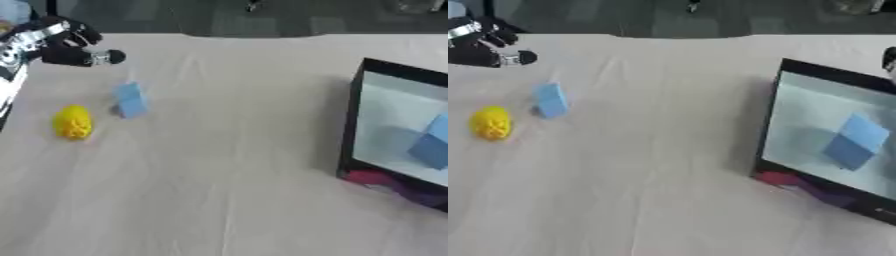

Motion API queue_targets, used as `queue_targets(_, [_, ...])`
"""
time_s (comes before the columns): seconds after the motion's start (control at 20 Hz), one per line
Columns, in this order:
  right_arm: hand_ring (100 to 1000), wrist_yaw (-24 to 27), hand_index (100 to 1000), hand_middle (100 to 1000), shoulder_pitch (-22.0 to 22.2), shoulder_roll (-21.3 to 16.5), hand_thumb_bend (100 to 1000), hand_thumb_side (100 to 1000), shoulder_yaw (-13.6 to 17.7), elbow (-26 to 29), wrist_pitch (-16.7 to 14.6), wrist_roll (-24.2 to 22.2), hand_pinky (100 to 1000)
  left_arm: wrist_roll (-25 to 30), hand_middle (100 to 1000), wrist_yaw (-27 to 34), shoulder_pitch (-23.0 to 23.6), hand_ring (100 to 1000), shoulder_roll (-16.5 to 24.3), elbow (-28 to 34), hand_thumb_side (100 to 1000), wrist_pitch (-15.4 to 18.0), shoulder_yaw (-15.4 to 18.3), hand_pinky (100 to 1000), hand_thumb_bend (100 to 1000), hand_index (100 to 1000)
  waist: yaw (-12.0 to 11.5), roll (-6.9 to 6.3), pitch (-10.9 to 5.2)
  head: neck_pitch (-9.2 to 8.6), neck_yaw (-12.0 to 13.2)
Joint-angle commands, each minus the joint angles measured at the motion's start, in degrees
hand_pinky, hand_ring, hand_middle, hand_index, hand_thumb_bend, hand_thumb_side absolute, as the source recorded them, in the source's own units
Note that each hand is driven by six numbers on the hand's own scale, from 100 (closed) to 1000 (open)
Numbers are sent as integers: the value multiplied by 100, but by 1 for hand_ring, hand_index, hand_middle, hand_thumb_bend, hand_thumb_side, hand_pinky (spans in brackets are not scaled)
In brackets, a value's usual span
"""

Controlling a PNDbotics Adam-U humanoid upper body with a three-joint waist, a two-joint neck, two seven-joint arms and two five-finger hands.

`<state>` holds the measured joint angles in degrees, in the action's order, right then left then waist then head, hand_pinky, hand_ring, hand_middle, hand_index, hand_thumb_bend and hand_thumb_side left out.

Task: Pick up the objects with one hand, pass them to the other hand, and then place them into the box on the other side of the table.

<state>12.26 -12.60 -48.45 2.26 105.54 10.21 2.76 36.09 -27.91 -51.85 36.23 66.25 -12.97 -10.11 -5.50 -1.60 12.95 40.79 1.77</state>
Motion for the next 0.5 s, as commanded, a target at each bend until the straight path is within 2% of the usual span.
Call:
queue_targets(0.05, [1000, -69, 957, 986, -67, -210, 116, 561, 20, 15, -7, -61, 1000, 458, 790, -210, -285, 877, 37, -240, 580, 190, -18, 868, 685, 849, 11, -53, -191, 1, 4])
queue_targets(0.25, [1000, -36, 958, 987, -67, -86, 113, 581, 27, -88, 37, -215, 1000, 820, 804, -664, -543, 883, -155, -619, 394, 384, -68, 874, 665, 843, 30, -48, -185, -33, -6])
queue_targets(0.4, [1000, -8, 956, 984, -74, -68, 114, 583, 37, -123, 43, -239, 1000, 1044, 810, -994, -698, 888, -299, -959, 303, 502, -59, 881, 640, 834, 44, -40, -180, -53, -21])
queue_targets(0.5, [1000, -5, 955, 982, -82, -73, 115, 586, 24, -124, 42, -242, 1000, 1156, 816, -1200, -778, 891, -377, -1166, 272, 576, -71, 888, 670, 836, 53, -35, -177, -55, -15])
